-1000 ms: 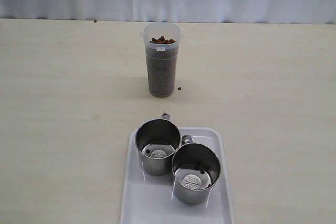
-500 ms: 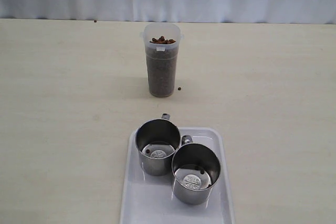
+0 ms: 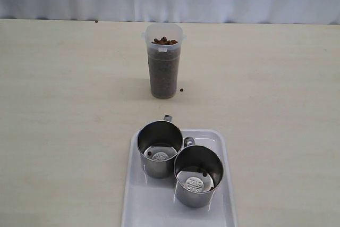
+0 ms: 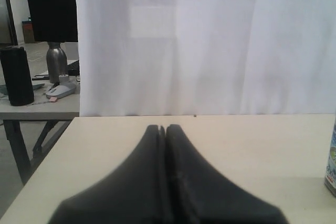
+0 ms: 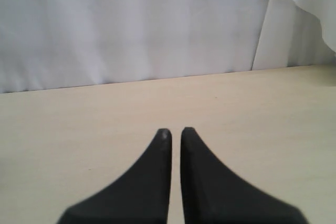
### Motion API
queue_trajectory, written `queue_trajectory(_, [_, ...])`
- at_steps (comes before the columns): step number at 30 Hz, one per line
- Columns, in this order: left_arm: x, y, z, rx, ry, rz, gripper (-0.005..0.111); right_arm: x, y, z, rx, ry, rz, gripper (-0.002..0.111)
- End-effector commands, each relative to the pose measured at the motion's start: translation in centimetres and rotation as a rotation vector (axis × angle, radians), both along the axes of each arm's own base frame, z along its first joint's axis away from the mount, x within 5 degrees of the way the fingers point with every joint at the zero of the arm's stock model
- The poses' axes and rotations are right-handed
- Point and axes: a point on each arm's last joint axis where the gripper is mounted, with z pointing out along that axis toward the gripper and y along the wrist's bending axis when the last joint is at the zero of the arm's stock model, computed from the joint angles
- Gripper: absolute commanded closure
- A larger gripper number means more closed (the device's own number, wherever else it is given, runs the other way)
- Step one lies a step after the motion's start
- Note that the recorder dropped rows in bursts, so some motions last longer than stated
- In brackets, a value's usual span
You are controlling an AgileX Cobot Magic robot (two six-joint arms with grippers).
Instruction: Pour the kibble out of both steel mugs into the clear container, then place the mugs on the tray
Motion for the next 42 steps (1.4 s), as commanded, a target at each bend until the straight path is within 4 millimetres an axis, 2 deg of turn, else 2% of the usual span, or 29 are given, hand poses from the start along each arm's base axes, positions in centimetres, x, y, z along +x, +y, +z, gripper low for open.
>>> queue_trajectory(1, [-0.01,-0.04,-0.03,0.004,-0.006,-0.007,0.107,-0.02,-0.07,-0.09,0.004,-0.004,-0.015,0.103])
queue_trajectory(9, [-0.01,-0.04,-0.03,0.004,-0.006,-0.007,0.107,-0.02,-0.05,-0.09,0.004,-0.004,-0.010,0.103])
queue_trajectory(14, [-0.01,-0.04,-0.03,0.004,-0.006,-0.007,0.107,0.04,0.39,-0.09,0.004,-0.004,0.069,0.103])
queue_trajectory(42, [-0.01,-0.04,-0.03,0.004,-0.006,-0.007,0.107,0.03,0.36,-0.09,0.004,-0.004,0.063,0.103])
